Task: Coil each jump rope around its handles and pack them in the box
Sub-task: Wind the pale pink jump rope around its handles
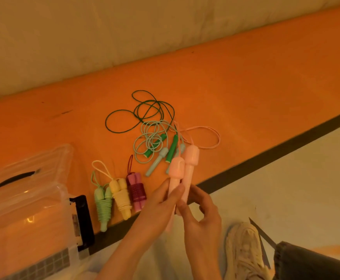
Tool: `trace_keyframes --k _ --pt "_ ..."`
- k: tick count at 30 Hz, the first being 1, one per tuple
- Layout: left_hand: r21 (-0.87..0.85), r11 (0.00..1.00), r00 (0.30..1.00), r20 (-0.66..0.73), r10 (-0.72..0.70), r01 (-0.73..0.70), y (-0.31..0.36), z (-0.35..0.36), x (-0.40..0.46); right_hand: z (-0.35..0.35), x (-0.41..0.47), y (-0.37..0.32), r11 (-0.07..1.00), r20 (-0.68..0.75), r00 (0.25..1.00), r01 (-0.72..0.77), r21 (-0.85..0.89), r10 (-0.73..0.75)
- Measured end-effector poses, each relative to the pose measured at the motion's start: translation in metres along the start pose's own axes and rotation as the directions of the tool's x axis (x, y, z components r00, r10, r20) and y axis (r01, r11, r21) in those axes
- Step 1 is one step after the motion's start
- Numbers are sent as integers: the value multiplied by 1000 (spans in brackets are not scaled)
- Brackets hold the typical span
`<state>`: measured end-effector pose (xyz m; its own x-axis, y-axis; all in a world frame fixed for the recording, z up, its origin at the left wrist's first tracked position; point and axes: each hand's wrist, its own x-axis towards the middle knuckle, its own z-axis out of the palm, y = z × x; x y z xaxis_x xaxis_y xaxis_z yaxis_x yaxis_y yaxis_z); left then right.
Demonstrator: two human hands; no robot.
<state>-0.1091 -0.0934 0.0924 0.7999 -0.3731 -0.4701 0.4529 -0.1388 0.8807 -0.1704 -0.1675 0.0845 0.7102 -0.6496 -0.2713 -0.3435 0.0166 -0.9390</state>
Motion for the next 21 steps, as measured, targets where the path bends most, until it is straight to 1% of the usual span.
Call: trace_keyframes --k 1,3,5,7,8,9,10,11,12,13,15,16,17,18,19,20,21 --pt "18 1000 1000 6 -9 9 2 0 -5 -2 -4 -1 1000 -5 1000 0 -29 -1" --pt "-11 1000 1000 25 -14 14 8 2 -13 -7 -12 -4 999 -4 1000 12 -51 -12" --pt "-43 999 999 35 12 -10 15 3 -19 -12 -22 -10 999 37 999 19 -47 -18" --pt "3 999 999 24 41 -41 23 4 -23 -19 -28 -17 999 84 996 -33 43 29" --pt "32 999 999 29 43 -44 26 4 -25 -23 -26 -21 986 73 993 -101 135 91" --pt "58 997 998 46 39 -41 28 4 -27 -28 -20 -25 952 44 981 -193 239 187" --pt "82 996 997 68 35 -40 31 3 -30 -31 -9 -26 892 29 954 -290 347 299" --pt "100 994 995 100 30 -40 34 2 -34 -33 3 -31 812 64 916 -382 442 396" --pt "126 991 989 143 25 -43 37 1 -39 -34 19 -36 734 152 877 -466 494 455" --pt "163 985 981 194 20 -52 39 -1 -43 -34 37 -43 660 269 832 -551 511 485" --pt "266 960 953 302 4 -89 41 -4 -52 -31 80 -56 495 538 710 -703 510 454" --pt "303 948 941 338 -9 -100 42 -6 -57 -29 102 -63 428 620 655 -754 498 433" --pt "321 942 936 353 -19 -102 42 -7 -61 -27 122 -72 405 648 630 -775 485 428" --pt "314 944 934 356 -21 -98 42 -9 -65 -26 141 -83 438 636 635 -769 465 438" --pt "295 951 938 345 -20 -88 44 -11 -68 -25 157 -96 488 598 659 -747 451 456" --pt "272 960 948 319 -19 -72 46 -13 -70 -24 171 -109 562 539 706 -701 439 460" --pt "248 967 960 280 -17 -55 50 -16 -72 -25 179 -124 648 466 769 -630 429 438"
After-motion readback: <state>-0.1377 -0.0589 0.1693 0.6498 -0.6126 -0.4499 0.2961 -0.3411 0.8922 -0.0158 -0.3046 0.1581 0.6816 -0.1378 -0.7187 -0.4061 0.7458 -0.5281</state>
